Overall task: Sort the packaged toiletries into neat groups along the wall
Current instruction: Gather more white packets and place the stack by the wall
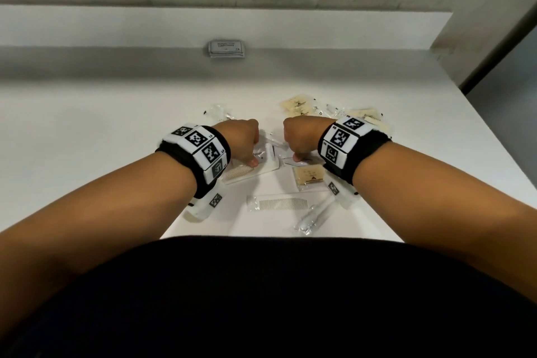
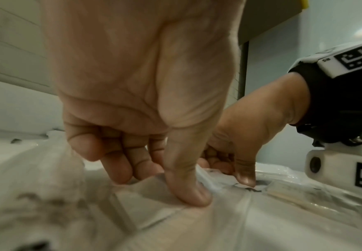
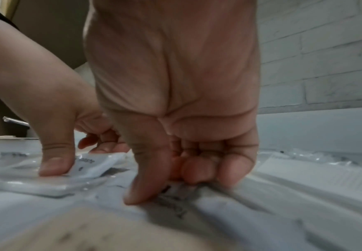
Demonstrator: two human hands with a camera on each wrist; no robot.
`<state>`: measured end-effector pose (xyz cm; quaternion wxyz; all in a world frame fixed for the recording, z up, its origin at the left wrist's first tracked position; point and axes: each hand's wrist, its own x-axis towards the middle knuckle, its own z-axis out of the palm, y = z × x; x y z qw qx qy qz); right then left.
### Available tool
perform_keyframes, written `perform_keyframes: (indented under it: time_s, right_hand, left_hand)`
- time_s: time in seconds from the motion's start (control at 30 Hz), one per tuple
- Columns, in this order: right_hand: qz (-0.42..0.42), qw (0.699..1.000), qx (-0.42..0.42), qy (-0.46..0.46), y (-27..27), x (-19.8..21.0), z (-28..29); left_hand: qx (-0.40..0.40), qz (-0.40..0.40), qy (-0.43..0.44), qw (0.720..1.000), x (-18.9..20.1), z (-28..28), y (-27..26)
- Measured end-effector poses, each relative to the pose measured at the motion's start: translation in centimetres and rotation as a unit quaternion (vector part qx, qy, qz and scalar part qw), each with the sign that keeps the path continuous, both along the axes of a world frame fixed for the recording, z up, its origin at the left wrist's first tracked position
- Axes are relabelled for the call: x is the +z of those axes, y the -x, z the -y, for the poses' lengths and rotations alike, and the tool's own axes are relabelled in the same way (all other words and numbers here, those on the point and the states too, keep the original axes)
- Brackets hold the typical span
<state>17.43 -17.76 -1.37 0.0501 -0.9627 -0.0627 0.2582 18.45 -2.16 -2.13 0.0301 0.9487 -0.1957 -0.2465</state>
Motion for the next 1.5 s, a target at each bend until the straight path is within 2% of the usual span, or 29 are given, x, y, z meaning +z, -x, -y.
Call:
perform_keyframes:
  time_s: [0.1, 0.17, 0.27, 0.37, 0.5, 0.67, 0.8, 0.93, 1.1, 1.23, 1.33, 1.43, 1.5]
  right_hand:
    - [0.028, 0.998, 0.021, 0.050, 0.8, 0.0, -0.5]
    - [0.031, 0.999, 0.010, 0.024, 1.5, 0.5, -0.4]
    - [-0.008, 0.998, -0.036, -0.053, 1.7, 0.6, -0.1]
    - [-0.033, 0.994, -0.066, -0.078, 1.3, 0.1, -0.3]
    - [-0.031, 0.996, -0.044, -0.067, 1.0, 0.8, 0.8]
    - [-0.006, 0.999, -0.035, -0.002, 0.7, 1.9, 5.2]
    - [0.034, 0.997, -0.076, 0.007, 1.3, 1.2, 8.2]
    - [0.068, 0.992, -0.110, 0.005, 2.3, 0.1, 8.4]
    - [0.036, 0.992, -0.103, 0.057, 2.1, -1.5, 7.9]
    - [0.005, 0.993, -0.073, 0.088, 1.8, 0.1, 8.0]
    - [0.005, 0.995, -0.077, 0.069, 3.0, 2.0, 8.4]
    - [-0.060, 0.992, -0.083, 0.071, 4.9, 1.9, 8.2]
    - [-0.066, 0.990, -0.104, 0.073, 5.9, 0.6, 7.5]
  left_hand:
    - [-0.016, 0.009, -0.028, 0.999, -0.2, -0.1, -0.1]
    - [-0.025, 0.012, -0.048, 0.998, -0.2, -0.1, -0.1]
    - [-0.038, 0.024, -0.064, 0.997, -0.2, 0.0, -0.1]
    - [-0.046, 0.033, -0.068, 0.996, 0.0, 0.1, 0.2]
    - [-0.059, 0.044, -0.038, 0.997, 0.4, -0.2, 0.3]
    - [-0.080, 0.105, 0.034, 0.991, 1.6, 1.5, 0.6]
    - [-0.145, 0.063, 0.076, 0.984, 1.8, 5.7, 1.2]
    - [-0.173, 0.045, 0.066, 0.982, 0.0, 7.7, 1.4]
    - [-0.134, 0.027, 0.061, 0.989, -0.5, 8.1, 1.2]
    - [-0.086, -0.024, 0.096, 0.991, -0.6, 7.6, 1.0]
    - [-0.044, -0.048, 0.125, 0.990, -0.8, 6.5, 0.8]
    - [-0.023, -0.019, 0.108, 0.994, -0.5, 5.4, 0.4]
    - [-0.025, 0.028, 0.084, 0.996, 0.1, 5.2, 0.1]
